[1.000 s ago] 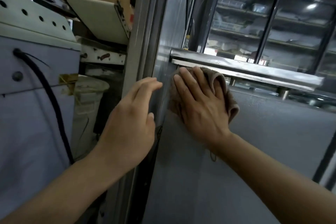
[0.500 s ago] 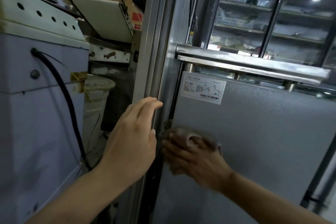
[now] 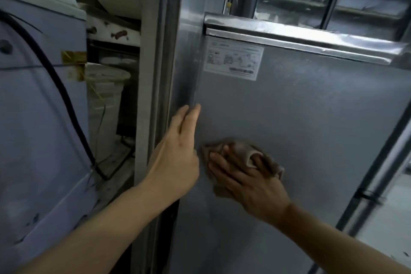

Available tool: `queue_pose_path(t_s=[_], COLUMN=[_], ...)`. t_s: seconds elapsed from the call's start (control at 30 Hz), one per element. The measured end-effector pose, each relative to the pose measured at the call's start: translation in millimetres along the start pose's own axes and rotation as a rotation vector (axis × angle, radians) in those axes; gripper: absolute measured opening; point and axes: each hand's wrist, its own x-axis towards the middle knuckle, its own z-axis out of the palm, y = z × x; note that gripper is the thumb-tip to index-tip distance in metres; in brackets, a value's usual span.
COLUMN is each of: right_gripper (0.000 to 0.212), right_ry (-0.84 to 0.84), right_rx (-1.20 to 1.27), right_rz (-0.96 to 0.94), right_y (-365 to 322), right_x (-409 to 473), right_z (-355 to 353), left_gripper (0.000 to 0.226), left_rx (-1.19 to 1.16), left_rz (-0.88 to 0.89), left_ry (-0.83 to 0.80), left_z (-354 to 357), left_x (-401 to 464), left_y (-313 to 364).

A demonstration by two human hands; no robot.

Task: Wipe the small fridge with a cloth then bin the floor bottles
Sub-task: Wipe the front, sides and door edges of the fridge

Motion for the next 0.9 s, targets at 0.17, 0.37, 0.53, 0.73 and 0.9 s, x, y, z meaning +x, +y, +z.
queue_pose_path(t_s=[0.17, 0.37, 0.53, 0.73, 0.9], right_gripper=[0.055, 0.050, 0.066, 0.064, 0.057], right_ry=[0.076, 0.271, 0.038, 0.100, 0.219], right_rx=[0.007, -0.061, -0.022, -0.084, -0.081], right_rz=[0.157, 0.484, 0.164, 0.359, 0.613], right_y=[55.8, 91.5, 23.9, 89.4, 118.6], right_x=[-11.2, -4.8, -82.3, -97.3, -96.7], right_z=[-26.0, -30.1, 3.1, -29.2, -34.9], left_gripper=[0.086, 0.090, 0.088, 0.097, 0.097], left_rx=[0.063, 0.144, 0.305, 0.357, 0.421], left_rz=[-0.074, -0.122, -0.085, 0.147, 0.096], left_ry=[-0.095, -0.065, -0.001, -0.047, -0.047], left_z=[14.2, 26.3, 40.3, 80.5, 101.2], left_x=[-1.5, -1.2, -9.4, -22.2, -23.2], left_y=[9.7, 14.0, 25.2, 57.3, 67.5])
